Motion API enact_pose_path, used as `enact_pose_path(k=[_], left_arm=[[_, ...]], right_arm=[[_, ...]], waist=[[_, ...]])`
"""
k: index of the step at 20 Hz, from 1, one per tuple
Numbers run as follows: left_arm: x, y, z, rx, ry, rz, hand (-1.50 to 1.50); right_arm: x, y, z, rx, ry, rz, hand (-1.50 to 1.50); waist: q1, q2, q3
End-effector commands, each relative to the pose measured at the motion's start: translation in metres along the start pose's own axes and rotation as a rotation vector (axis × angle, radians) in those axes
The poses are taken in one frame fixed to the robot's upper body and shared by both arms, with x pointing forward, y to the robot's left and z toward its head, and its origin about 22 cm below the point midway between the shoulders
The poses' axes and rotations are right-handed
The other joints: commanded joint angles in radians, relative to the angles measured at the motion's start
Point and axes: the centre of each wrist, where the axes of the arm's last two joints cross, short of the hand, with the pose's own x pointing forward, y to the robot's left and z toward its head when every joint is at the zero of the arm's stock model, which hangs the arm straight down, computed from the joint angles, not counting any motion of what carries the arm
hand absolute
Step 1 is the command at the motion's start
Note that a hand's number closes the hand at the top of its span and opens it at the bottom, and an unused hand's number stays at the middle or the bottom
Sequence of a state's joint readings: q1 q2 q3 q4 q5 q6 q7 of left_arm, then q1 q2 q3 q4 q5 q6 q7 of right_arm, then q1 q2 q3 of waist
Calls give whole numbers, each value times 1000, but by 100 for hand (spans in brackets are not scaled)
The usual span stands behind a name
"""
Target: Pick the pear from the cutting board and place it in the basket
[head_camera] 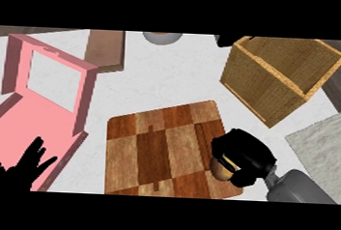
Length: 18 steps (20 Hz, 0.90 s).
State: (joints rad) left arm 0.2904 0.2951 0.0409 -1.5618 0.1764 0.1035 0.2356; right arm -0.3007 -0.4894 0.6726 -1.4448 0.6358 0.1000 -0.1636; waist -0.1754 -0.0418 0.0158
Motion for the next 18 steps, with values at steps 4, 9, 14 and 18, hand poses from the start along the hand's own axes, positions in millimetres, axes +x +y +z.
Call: enact_pose_path(k=[4,9,14,18], left_arm=[[-19,-3,5,-20,83,10,0],[-16,-16,1,-45,81,-3,0],[-11,-25,-1,-75,72,-21,0],[0,-33,-18,-109,69,-28,0]], right_arm=[[21,-43,45,-442,-88,-370,150],[33,-87,101,-551,-54,-435,150],[42,-156,148,-683,59,-414,150],[58,-190,180,-732,119,-443,150]], waist=[[5,15,-18],[23,20,-19],[72,28,-20],[100,33,-19]])
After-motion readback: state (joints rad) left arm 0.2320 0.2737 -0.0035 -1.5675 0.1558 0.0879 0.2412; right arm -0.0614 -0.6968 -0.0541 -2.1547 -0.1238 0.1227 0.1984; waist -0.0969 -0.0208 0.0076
